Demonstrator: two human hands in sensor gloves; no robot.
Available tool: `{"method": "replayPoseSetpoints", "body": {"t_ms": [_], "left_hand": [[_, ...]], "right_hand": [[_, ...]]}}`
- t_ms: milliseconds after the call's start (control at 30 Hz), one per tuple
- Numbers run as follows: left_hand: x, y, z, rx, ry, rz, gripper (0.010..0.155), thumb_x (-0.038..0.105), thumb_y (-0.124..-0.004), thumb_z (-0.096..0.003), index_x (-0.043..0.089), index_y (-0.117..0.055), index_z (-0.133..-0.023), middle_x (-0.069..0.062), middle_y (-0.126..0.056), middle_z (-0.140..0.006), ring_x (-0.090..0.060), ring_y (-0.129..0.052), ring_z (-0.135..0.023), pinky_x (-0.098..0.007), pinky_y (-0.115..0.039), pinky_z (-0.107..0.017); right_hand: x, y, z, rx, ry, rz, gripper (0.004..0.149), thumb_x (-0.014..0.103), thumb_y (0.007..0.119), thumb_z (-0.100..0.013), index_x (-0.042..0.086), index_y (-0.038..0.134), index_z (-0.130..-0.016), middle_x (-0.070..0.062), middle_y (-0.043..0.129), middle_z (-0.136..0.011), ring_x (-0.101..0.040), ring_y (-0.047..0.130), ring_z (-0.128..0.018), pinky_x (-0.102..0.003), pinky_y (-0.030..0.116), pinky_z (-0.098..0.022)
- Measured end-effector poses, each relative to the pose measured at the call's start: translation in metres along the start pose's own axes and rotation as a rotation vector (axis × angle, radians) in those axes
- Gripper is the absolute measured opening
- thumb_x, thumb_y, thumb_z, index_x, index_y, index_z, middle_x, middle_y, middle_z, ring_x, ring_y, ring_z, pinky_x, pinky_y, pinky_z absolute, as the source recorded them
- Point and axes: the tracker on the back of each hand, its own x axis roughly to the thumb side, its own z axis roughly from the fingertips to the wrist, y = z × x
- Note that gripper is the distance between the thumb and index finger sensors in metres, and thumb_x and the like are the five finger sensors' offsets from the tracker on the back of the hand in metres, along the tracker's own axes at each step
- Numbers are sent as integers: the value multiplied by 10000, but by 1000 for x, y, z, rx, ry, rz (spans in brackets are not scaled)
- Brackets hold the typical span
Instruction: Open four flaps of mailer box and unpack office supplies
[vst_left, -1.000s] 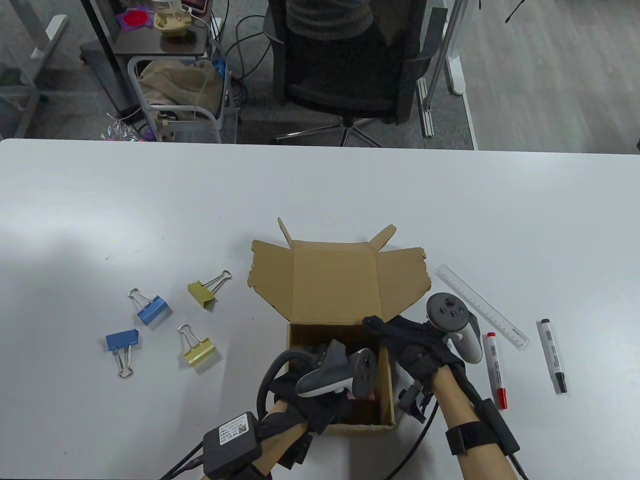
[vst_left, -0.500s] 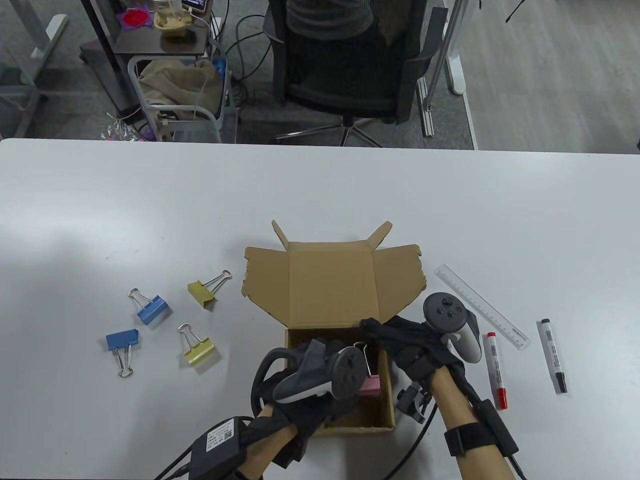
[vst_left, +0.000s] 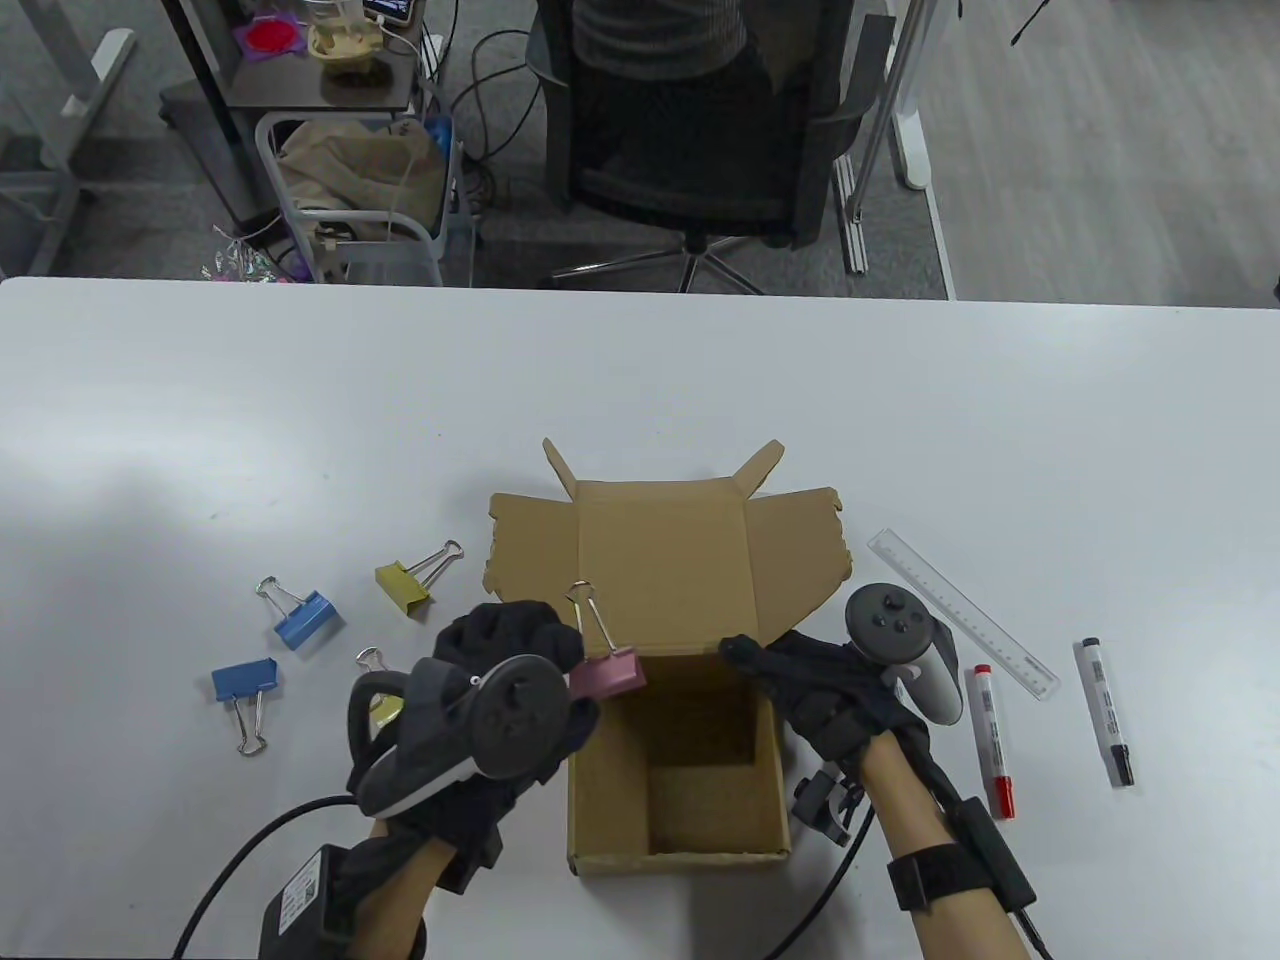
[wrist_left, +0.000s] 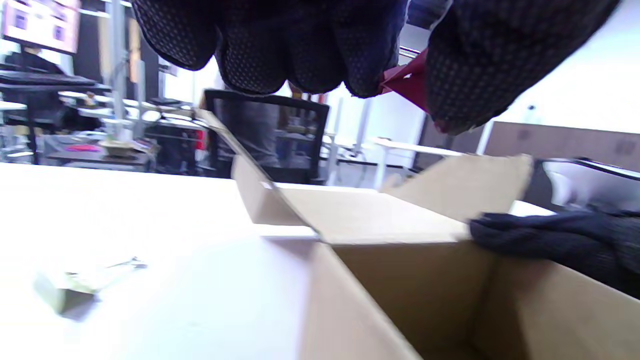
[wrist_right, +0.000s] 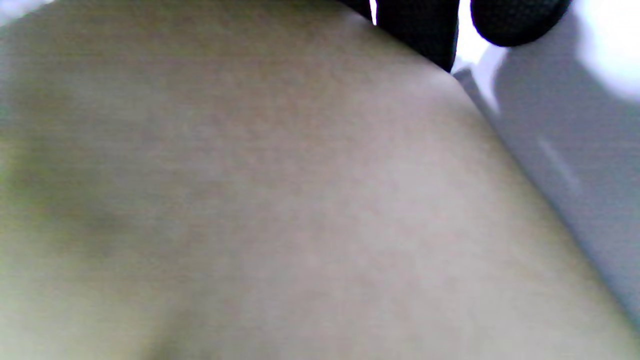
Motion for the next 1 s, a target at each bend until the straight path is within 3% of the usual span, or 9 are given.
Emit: {"method": "replayPoseSetpoints", "body": {"t_ms": [400, 733, 767, 800, 867, 900, 933, 967, 1000], "left_hand": [[-79, -25, -17, -194, 248, 25, 649, 576, -861, -478, 230, -669, -992, -29, -689, -1098, -353, -695, -1040, -581, -593, -814], [-84, -89, -55, -336, 327, -143, 648, 572, -851, -469, 247, -654, -994, -10, -669, -1105, -343, -668, -1058, -579, -565, -829], [-83, -96, -58, -354, 330, -138, 979, 708, -938, -183, 250, -647, -999, -11, -661, -1109, -344, -659, -1063, -581, -557, -831], [-83, -100, -60, -359, 327, -135, 978, 702, -941, -176, 248, -654, -993, -10, -661, -1109, -347, -653, -1064, -582, -550, -834], [-82, -108, -65, -390, 341, -160, 963, 695, -937, -192, 249, -650, -995, -10, -655, -1111, -349, -643, -1069, -584, -541, -836], [-83, -111, -66, -401, 340, -171, 889, 670, -918, -259, 252, -648, -995, -8, -654, -1112, -350, -641, -1071, -585, -540, -837], [-84, -115, -67, -398, 333, -167, 976, 703, -938, -178, 251, -650, -993, -8, -659, -1109, -351, -645, -1068, -584, -542, -835], [-85, -117, -68, -401, 338, -160, 683, 584, -860, -436, 249, -651, -993, -9, -658, -1109, -355, -643, -1067, -586, -541, -834], [-87, -119, -68, -418, 342, -153, 692, 586, -862, -431, 248, -648, -996, -11, -654, -1111, -357, -640, -1068, -588, -536, -835]], "right_hand": [[-1, 0, 2, -4, -1, 7, 607, 515, 646, -590, 106, 656, -1038, -266, 769, -1025, -557, 674, -919, -769, 513, -580], [-1, 1, 2, -6, 0, 9, 605, 518, 645, -590, 111, 654, -1038, -265, 768, -1026, -555, 668, -923, -766, 510, -583], [-1, 1, 3, -6, 0, 9, 609, 518, 645, -590, 108, 653, -1039, -267, 767, -1026, -554, 668, -924, -766, 510, -583], [-1, 1, 3, -6, 0, 9, 607, 518, 645, -589, 110, 655, -1038, -268, 768, -1025, -555, 666, -924, -766, 510, -583], [-1, 1, 2, -6, 0, 10, 609, 520, 645, -589, 108, 654, -1038, -268, 767, -1025, -555, 668, -923, -766, 511, -583], [-1, 1, 2, -5, 0, 11, 608, 519, 644, -589, 109, 655, -1037, -267, 768, -1025, -556, 668, -923, -766, 511, -582], [-1, 1, 2, -4, 0, 11, 609, 520, 644, -590, 106, 656, -1036, -269, 767, -1025, -554, 669, -923, -766, 512, -582], [-1, 1, 2, -4, 0, 11, 612, 521, 644, -589, 104, 655, -1037, -269, 767, -1025, -557, 667, -922, -765, 512, -582], [-1, 1, 2, -4, 0, 11, 611, 521, 643, -589, 104, 657, -1035, -268, 768, -1024, -556, 670, -921, -765, 512, -582]]}}
